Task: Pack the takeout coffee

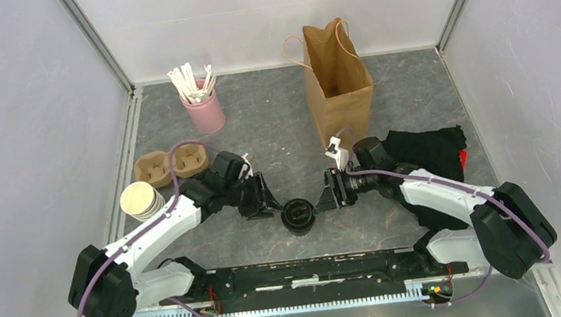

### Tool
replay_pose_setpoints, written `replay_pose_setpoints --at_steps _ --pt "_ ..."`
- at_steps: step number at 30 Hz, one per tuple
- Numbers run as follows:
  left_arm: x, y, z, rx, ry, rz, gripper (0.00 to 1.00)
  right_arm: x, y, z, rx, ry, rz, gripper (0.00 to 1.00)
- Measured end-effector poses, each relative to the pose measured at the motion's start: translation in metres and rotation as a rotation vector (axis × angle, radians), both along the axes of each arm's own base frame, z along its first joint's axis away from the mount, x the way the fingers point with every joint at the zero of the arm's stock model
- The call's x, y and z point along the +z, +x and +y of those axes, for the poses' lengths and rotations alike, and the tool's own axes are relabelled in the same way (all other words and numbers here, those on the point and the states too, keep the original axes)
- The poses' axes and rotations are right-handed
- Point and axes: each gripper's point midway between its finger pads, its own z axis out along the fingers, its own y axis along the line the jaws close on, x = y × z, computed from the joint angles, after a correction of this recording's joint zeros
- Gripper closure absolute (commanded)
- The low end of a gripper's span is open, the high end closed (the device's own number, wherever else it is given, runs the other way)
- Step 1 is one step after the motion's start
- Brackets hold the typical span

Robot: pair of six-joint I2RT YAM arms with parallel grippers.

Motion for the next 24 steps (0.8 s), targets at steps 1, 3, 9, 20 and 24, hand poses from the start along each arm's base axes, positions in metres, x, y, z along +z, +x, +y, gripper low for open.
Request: replay_pose_setpoints --at_steps 1,3,9,20,24 --pt "-0.002 -0.001 -0.001 -0.003 -0.001 0.0 0.57 -0.002 0.0 -0.001 -0.003 -0.003 -0.004 0.39" --pt "-0.007 -0.003 -0.001 -0.006 -0.002 -0.005 0.57 -0.005 0.002 -0.002 -0.006 -0.012 -0.016 0.39" --pt "-0.006 -0.005 -0.005 -0.014 -0.015 -0.049 0.52 -0.003 0.006 0.0 0.035 -0.029 -0.052 0.37" --pt "0.001 -0.022 -0.004 -0.065 0.009 -0.049 0.43 0.007 0.028 0.004 0.07 -0.082 -0.082 0.33" --pt "0.004 -0.023 -0.004 -0.07 0.014 -0.044 0.41 0.011 0.038 0.003 0.057 -0.116 -0.103 0.28"
